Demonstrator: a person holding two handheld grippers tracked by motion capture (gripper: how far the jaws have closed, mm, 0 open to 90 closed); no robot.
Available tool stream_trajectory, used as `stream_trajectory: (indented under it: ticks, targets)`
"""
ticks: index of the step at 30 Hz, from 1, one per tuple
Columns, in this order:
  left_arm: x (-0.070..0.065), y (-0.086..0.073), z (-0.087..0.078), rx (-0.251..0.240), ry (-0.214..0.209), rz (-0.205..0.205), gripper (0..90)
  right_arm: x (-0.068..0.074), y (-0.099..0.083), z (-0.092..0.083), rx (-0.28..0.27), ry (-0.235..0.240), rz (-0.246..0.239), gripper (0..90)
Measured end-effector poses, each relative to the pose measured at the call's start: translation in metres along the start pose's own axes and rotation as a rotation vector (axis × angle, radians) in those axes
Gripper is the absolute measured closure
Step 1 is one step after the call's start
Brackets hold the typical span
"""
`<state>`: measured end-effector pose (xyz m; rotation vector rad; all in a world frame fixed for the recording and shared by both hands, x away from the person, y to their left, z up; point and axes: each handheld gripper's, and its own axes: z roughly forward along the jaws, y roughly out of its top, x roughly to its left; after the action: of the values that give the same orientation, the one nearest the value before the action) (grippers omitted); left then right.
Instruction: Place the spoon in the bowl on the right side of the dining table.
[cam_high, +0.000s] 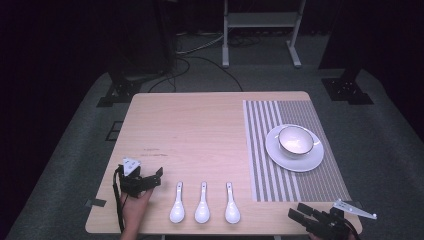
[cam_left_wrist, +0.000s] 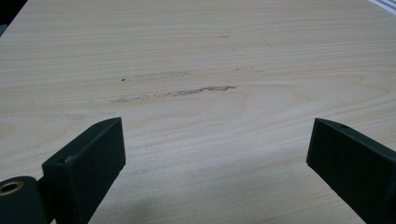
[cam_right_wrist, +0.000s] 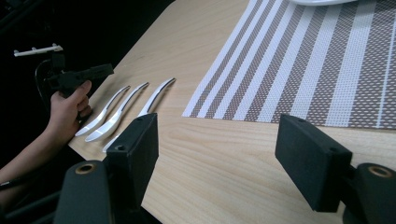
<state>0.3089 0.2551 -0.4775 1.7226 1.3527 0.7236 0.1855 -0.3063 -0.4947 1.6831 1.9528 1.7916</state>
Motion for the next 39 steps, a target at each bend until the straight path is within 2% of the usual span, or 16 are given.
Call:
stream_trajectory:
  ticks: [17,24,39]
  targets:
    - [0.000,0.000,0.000,0.000,-0.001,0.000,3.3,0.009,0.005,0.019,0.057,0.003,-0.019,29.0]
    - [0.000,0.000,0.000,-0.005,-0.003,0.001,3.3,0.016,0.011,0.030,0.080,0.018,-0.041,29.0]
    - [0.001,0.000,0.000,-0.002,-0.007,-0.003,3.3,0.029,0.022,0.053,0.131,0.062,-0.048,29.0]
